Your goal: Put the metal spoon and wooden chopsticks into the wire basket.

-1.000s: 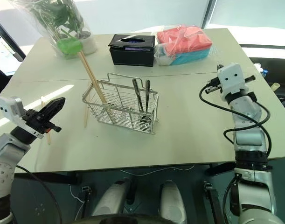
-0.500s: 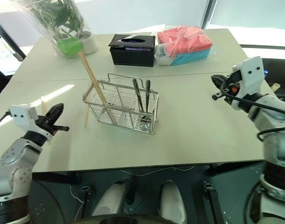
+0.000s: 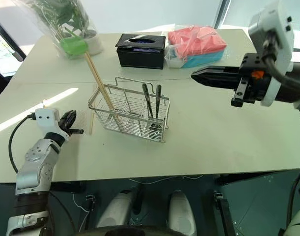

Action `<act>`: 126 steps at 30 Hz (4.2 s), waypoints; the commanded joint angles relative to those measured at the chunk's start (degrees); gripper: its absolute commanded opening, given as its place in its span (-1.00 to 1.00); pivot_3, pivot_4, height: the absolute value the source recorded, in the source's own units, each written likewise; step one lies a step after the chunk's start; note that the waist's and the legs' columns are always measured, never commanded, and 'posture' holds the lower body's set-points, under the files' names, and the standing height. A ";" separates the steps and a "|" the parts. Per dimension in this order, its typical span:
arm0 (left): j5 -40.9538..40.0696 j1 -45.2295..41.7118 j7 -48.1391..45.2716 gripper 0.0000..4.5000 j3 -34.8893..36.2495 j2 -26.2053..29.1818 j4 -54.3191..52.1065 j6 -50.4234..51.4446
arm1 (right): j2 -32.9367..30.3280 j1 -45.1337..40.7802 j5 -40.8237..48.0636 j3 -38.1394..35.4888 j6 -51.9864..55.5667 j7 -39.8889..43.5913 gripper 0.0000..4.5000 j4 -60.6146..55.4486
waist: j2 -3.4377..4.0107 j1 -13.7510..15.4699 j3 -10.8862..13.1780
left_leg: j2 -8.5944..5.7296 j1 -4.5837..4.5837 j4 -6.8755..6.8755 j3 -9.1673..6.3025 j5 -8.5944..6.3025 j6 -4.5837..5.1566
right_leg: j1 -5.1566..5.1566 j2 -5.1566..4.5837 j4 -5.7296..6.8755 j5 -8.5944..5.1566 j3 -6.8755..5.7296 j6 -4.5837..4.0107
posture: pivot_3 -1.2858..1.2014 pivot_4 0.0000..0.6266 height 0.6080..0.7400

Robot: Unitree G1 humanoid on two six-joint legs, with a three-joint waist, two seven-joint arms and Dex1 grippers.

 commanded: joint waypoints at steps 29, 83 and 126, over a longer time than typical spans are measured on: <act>0.67 -36.34 3.24 0.97 -7.11 11.94 4.59 60.69 | 2.49 2.11 -4.84 5.46 -11.86 2.89 -1.00 1.72 | -0.05 0.97 0.04 | -0.01 0.01 0.16 0.00 0.05 -0.02 | 0.00 0.23 0.03 0.44 0.03 0.26 | 0.03 -0.52 1.00; 6.88 -40.42 -3.72 -0.98 4.81 9.78 8.86 32.39 | 6.30 8.81 -3.41 2.24 -15.13 -4.46 -1.00 -0.06 | -0.21 0.95 0.13 | 0.00 -0.06 0.66 0.03 0.07 -0.09 | 0.02 0.18 0.19 0.71 0.15 0.63 | 0.03 -0.52 1.00; -26.94 -26.03 -29.84 -0.98 -2.06 5.62 -4.07 14.29 | 9.99 11.35 -4.95 2.57 -18.80 -4.71 -1.00 -0.79 | -0.21 0.94 0.13 | 0.00 -0.03 0.77 0.04 0.14 0.14 | 0.17 0.19 0.10 0.63 0.17 0.33 | 0.03 -0.52 1.00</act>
